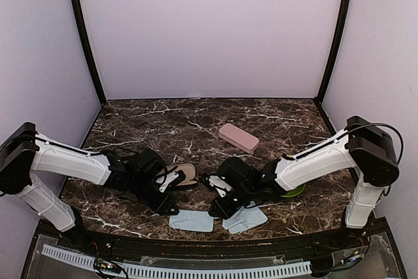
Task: Organize the sunglasses
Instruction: Pick up the glasses cleaning cloth from the center of the board.
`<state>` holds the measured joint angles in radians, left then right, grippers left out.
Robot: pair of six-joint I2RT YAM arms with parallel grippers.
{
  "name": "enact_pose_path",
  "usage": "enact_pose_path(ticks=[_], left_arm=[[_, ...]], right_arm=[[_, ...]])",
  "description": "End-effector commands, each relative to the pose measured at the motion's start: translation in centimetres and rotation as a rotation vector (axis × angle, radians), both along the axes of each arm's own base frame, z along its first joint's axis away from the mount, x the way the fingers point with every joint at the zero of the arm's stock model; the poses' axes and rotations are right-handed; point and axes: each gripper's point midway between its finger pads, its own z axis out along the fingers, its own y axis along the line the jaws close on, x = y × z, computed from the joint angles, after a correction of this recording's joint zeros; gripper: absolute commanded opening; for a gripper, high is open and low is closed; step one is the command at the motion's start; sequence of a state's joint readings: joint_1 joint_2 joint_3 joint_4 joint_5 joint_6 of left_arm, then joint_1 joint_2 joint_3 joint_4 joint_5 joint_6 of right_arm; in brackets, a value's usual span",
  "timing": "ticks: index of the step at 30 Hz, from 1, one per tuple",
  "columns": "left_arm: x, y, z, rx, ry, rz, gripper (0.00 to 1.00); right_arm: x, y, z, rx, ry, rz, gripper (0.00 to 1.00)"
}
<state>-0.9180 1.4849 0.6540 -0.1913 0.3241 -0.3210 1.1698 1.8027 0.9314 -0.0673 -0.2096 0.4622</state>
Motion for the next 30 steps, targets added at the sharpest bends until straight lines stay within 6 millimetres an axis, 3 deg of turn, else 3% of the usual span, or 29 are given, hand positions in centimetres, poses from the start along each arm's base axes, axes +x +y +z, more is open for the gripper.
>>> enact_pose_path(ticks=[1,12,18,30], left_arm=[[-0.7,0.6,-0.3,0.031,0.032,-0.012,0.28],[-0.3,0.5,-0.3,0.032,0.029,0.013,0.13],[0.0,0.5,0.6,0.020,0.013,0.028,0.00],[1.7,1.5,4.2,0.031,-0.106,0.080,0.00]], right_arm=[[0.0,0.7,0.2,0.022,-0.004,-0.002,0.14],[0.0,0.9,0.4,0.034,-0.003,-0.003,0.03],[0.2,1.2,0.9,0.044,-0.013,0.001,0.00],[2.4,2.5,4.3,0.074,-0.102,0.020,0.00]])
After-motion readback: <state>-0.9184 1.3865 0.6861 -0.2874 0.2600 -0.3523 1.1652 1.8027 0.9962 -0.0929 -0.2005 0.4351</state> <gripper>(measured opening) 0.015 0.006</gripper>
